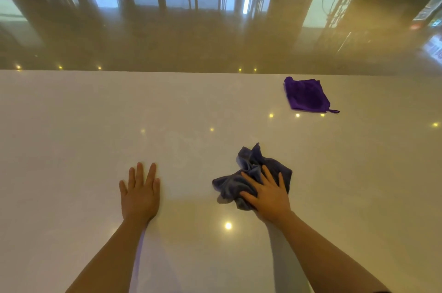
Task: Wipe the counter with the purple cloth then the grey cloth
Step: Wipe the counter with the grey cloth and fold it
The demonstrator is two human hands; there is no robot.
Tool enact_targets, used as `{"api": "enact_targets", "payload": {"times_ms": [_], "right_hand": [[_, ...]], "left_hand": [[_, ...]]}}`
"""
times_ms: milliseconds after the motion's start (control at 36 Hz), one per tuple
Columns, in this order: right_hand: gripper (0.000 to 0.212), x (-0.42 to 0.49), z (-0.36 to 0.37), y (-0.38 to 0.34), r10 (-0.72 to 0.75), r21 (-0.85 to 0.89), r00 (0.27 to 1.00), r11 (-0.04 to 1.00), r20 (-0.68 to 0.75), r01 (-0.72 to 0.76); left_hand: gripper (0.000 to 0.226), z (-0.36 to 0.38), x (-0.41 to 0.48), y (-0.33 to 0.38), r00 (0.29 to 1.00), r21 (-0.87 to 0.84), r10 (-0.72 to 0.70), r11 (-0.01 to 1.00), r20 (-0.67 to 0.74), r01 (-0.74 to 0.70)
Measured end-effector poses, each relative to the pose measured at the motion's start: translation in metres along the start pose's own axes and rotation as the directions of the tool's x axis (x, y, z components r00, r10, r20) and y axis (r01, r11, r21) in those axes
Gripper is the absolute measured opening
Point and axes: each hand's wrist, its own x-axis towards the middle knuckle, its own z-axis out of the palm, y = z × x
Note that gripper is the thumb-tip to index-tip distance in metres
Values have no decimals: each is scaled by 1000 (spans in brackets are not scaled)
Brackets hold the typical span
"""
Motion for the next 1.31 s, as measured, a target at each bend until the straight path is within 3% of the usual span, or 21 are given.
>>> {"api": "enact_targets", "payload": {"times_ms": [278, 639, 917, 1306], "right_hand": [[65, 48, -18, 16, 85, -39, 996, 996, -16, -85], [56, 106, -31, 19, 231, 52, 973, 972, -14, -230], [49, 121, -28, -10, 382, 166, 920, 917, -91, -364], [50, 102, 4, -109, 147, 122, 989, 982, 6, -147]], "left_hand": [[51, 3, 2, 1, 1000, 4, -3, 1000, -13, 3], [51, 7, 5, -4, 999, 12, 16, 1000, -29, -16], [50, 10, 6, -4, 1000, 12, 8, 1000, -25, -7], [51, 6, 4, -3, 1000, -19, 23, 1000, -11, -23]]}}
